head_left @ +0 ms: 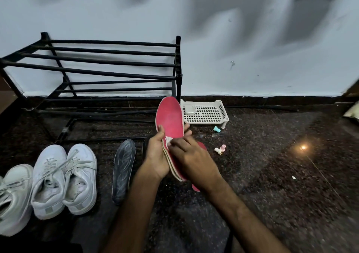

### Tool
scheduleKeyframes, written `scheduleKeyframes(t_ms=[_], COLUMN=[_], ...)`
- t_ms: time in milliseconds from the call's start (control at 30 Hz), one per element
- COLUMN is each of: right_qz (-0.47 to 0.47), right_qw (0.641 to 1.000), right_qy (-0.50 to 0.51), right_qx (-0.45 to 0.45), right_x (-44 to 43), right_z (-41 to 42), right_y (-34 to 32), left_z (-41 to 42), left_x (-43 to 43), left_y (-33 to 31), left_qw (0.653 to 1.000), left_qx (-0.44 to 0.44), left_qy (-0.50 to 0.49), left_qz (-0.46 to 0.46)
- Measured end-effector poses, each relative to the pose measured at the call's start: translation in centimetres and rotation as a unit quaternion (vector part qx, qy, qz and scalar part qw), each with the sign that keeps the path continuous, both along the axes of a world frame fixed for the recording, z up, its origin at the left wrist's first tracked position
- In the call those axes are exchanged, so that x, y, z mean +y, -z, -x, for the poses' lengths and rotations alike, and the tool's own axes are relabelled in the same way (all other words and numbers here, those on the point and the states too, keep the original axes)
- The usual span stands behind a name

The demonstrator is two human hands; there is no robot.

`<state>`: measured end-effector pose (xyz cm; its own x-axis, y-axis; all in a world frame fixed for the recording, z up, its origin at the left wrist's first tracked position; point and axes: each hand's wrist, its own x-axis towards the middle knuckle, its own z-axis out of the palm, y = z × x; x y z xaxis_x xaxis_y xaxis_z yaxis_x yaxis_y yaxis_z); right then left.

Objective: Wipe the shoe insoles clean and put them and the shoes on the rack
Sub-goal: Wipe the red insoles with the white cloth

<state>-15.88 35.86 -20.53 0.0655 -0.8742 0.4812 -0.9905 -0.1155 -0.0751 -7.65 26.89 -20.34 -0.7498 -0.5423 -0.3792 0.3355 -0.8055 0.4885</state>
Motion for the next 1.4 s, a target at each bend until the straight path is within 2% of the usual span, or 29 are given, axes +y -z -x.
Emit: scheduleKeyframes(t_ms=[67,167,267,333,400,433,500,600,667,800,967,1100,1200,1400], right_qz=[-0.018,-0.08,0.004,0.059,0.047,0.045,0.062,0.097,0.115,0.052,-0.102,-0.178,-0.17,-0.06], right_qw=[0.999,0.991,0.978,0.976,0.983,0.979,0.949,0.864,0.836,0.871,0.923,0.927,0.926,0.906], right_qy=[0.034,0.108,0.161,0.148,0.105,0.1,0.131,0.213,0.236,0.204,0.124,0.106,0.128,0.198], right_qx=[0.017,-0.006,-0.135,-0.146,-0.146,-0.173,-0.28,-0.445,-0.481,-0.443,-0.351,-0.312,-0.313,-0.369], right_x=[-0.1,-0.4,0.4,0.6,0.2,0.0,0.0,1.1,1.7,1.5,1.0,0.8,0.8,0.8], right_z=[1.1,3.6,4.5,3.7,2.5,2.1,2.3,4.1,5.2,5.6,3.4,2.2,2.5,3.9], right_y=[0.3,0.1,-0.3,-0.6,-0.6,-0.4,0.0,0.5,0.3,-0.8,-0.7,-0.3,0.1,-0.5], left_z=[0.0,0.2,0.2,0.2,0.2,0.3,0.0,-0.6,-0.9,-0.9,-0.4,-0.3,-0.8,-1.4], left_x=[0.4,0.6,0.5,0.7,0.9,1.0,1.0,0.9,0.8,0.5,0.5,0.5,0.1,0.1], left_y=[0.1,0.4,0.6,0.8,1.1,1.2,1.5,1.8,2.0,2.6,2.4,2.0,2.1,2.1], left_qw=[1.0,0.997,0.995,0.994,0.995,0.994,0.991,0.989,0.985,0.964,0.968,0.972,0.973,0.977], left_qx=[-0.014,-0.062,-0.089,-0.093,-0.083,-0.082,-0.098,-0.103,-0.128,-0.222,-0.227,-0.22,-0.206,-0.098], left_qy=[0.007,-0.011,0.015,0.026,0.035,0.038,0.044,0.061,0.066,0.074,0.048,0.01,-0.007,0.082], left_qz=[0.01,0.038,0.049,0.045,0.049,0.055,0.076,0.088,0.099,0.124,0.098,0.079,0.105,0.171])
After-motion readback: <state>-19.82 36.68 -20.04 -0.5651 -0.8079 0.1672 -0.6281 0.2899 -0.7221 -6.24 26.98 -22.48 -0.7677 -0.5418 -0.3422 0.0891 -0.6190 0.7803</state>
